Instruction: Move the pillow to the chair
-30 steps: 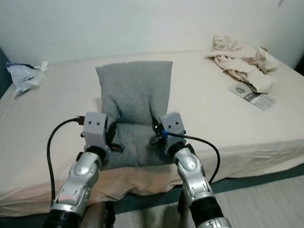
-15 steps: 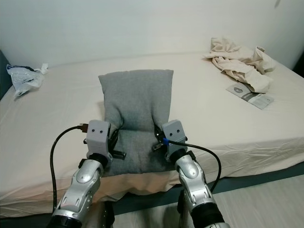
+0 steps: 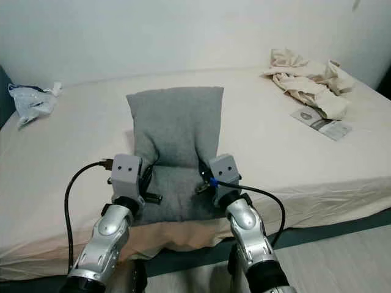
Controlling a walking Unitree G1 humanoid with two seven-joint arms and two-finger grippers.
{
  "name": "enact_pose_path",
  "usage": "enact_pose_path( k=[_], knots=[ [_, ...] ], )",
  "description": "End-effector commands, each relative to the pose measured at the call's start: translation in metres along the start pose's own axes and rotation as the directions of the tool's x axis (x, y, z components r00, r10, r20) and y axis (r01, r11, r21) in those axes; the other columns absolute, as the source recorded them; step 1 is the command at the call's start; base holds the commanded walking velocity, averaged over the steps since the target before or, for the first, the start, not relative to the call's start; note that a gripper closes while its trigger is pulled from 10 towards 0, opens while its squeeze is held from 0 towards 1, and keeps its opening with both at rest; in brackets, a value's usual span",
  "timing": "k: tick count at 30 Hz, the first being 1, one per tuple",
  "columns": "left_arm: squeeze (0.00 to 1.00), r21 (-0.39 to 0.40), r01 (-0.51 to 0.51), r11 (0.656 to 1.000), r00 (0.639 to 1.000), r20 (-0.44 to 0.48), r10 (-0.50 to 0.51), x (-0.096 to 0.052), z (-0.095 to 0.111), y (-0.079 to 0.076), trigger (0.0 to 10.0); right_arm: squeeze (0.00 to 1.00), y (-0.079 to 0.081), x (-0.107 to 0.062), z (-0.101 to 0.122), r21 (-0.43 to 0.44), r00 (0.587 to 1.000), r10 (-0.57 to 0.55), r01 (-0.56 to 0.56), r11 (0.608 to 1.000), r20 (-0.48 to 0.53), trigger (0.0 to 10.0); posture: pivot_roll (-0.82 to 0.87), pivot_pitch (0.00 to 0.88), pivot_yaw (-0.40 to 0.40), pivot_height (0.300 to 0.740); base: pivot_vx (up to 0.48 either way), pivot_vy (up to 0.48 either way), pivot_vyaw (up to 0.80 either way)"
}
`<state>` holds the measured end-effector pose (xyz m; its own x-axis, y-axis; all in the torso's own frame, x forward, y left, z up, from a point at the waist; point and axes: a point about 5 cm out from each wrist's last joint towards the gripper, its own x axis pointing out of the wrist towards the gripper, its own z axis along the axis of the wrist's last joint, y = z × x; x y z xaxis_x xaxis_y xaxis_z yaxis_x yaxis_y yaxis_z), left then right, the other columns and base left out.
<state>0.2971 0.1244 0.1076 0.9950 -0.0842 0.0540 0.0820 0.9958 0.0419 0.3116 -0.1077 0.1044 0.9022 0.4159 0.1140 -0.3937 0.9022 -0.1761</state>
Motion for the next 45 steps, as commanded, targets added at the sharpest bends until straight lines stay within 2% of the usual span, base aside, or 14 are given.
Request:
enact_pose_path(
  k=[1, 15, 25, 38, 45],
  knots=[
    [0.00, 0.019, -0.135, 0.991, 0.989, 0.065, 0.134, 0.001, 0.010, 0.029, 10.0, 0.00, -0.014, -0.006, -0.001, -0.024, 0.999, -0.045, 0.046, 0.999, 0.005, 10.0, 0.03, 0.051, -0.009, 0.609, 0.000, 0.000, 0.00],
    [0.00, 0.018, -0.140, 0.990, 0.988, 0.065, 0.138, 0.000, 0.009, 0.030, 10.0, 0.00, -0.014, -0.005, -0.001, -0.029, 0.999, -0.038, 0.039, 0.999, 0.007, 10.0, 0.03, 0.057, -0.013, 0.664, 0.000, 0.000, 0.00],
    [0.00, 0.010, -0.163, 0.987, 0.985, 0.063, 0.162, -0.002, 0.009, 0.033, 10.0, 0.00, -0.005, -0.003, -0.002, -0.034, 1.000, 0.004, -0.004, 0.999, 0.001, 10.0, 0.04, 0.063, -0.018, 0.664, 0.000, 0.000, 0.00],
    [0.00, 0.005, -0.176, 0.984, 0.983, 0.062, 0.175, -0.002, 0.008, 0.034, 10.0, 0.00, -0.004, -0.003, -0.002, -0.017, 0.999, 0.041, -0.041, 0.999, -0.003, 10.0, 0.04, 0.062, -0.021, 0.664, 0.000, 0.000, 0.00],
    [0.00, 0.003, -0.178, 0.984, 0.982, 0.063, 0.178, -0.001, 0.009, 0.035, 10.0, 0.00, -0.002, -0.002, 0.000, -0.036, 0.999, 0.052, -0.052, 0.998, 0.005, 10.0, 0.04, 0.064, -0.020, 0.689, 0.000, 0.000, 0.00]
  ],
)
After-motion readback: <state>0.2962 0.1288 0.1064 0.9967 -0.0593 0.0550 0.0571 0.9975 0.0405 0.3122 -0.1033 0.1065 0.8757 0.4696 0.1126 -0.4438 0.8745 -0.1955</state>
